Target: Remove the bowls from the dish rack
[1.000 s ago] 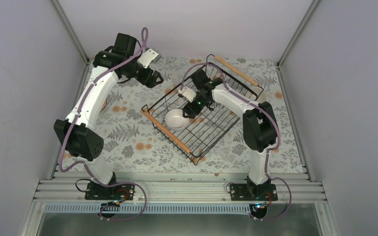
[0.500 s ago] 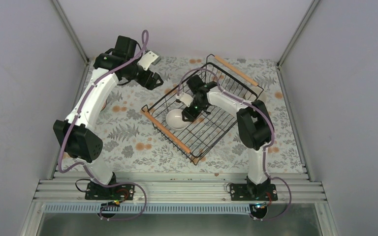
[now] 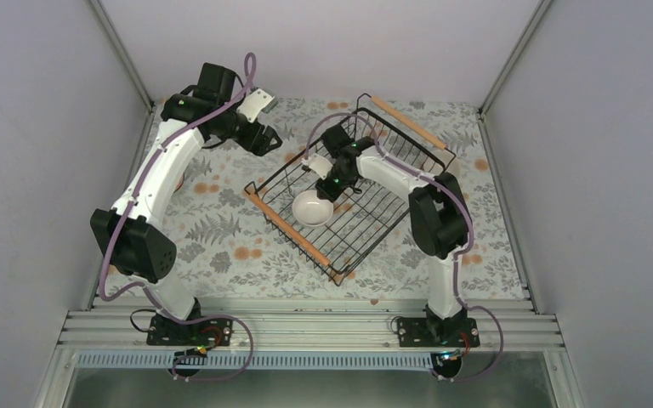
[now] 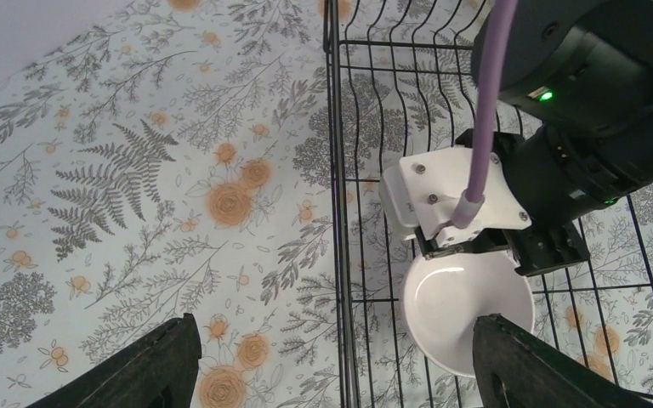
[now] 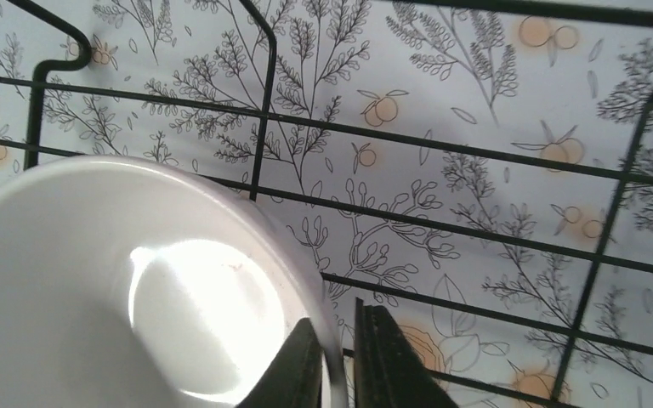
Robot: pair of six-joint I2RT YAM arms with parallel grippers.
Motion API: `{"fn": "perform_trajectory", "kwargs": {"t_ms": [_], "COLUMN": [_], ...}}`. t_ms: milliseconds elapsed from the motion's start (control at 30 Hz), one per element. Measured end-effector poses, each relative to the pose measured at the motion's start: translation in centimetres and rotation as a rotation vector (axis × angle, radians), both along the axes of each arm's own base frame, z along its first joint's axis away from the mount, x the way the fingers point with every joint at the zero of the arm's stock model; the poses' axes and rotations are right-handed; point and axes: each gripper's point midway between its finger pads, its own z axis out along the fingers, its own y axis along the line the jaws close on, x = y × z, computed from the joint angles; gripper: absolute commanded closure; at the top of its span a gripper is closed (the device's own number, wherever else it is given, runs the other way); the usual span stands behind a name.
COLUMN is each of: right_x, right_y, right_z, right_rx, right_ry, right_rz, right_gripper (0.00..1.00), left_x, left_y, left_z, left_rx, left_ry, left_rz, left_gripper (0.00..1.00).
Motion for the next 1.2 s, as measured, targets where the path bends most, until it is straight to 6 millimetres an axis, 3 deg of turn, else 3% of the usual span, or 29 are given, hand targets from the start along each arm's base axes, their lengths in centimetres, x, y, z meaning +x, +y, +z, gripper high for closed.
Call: {"fn": "perform_trajectory", "kwargs": {"t_ms": [167,300,433,567,667,800,967,1100,1200], "right_x": [0.3,0.8,1.4,2.8,4.6,7.0,6.9,5.8,5.1], "right_y": [-0.5,-1.4,-3.6,-7.0,-10.9,-18.2,-27.6,-32.8,-36.2], "right_z": [2.5,6.7,10.5,12.7,15.2,20.8,27.1,29.0,27.8], "right_rx": [0.005,0.049,0.086,0.096,0.105,0.13,0.118,0.087,0.061], "right_ry": [-0.054,-0.135,-0.198,-0.232,-0.275,-0.407,-0.584,-0.658,-0.648], "right_rz": [-0.013,-0.036,-0.084,-0.166,-0.261,-0.433,-0.647,-0.769,-0.85], "right_gripper": [0.96,0.96,0.96,0.96,0.96,0.96,0.96,0.96,0.96], "left_x": [0.0,0.0,0.1,0.1,0.2,0.2,0.2,0.2,0.2], "left_y": [0.0,0.0,0.0,0.0,0.0,0.0,0.0,-0.1,-0.1], "left_z": [0.0,0.0,0.1,0.1,0.1,0.1,0.2,0.5,0.5], "left_rx": [0.0,0.0,-0.001,-0.001,-0.001,-0.001,-0.003,-0.006,-0.008], "left_ry": [-0.001,-0.002,-0.005,-0.007,-0.008,-0.008,-0.011,-0.016,-0.017], "left_rz": [0.0,0.0,0.001,0.001,0.001,0.001,0.0,-0.001,-0.002], "left_gripper": [0.2,0.2,0.2,0.2,0.2,0.2,0.2,0.2,0.2]}}
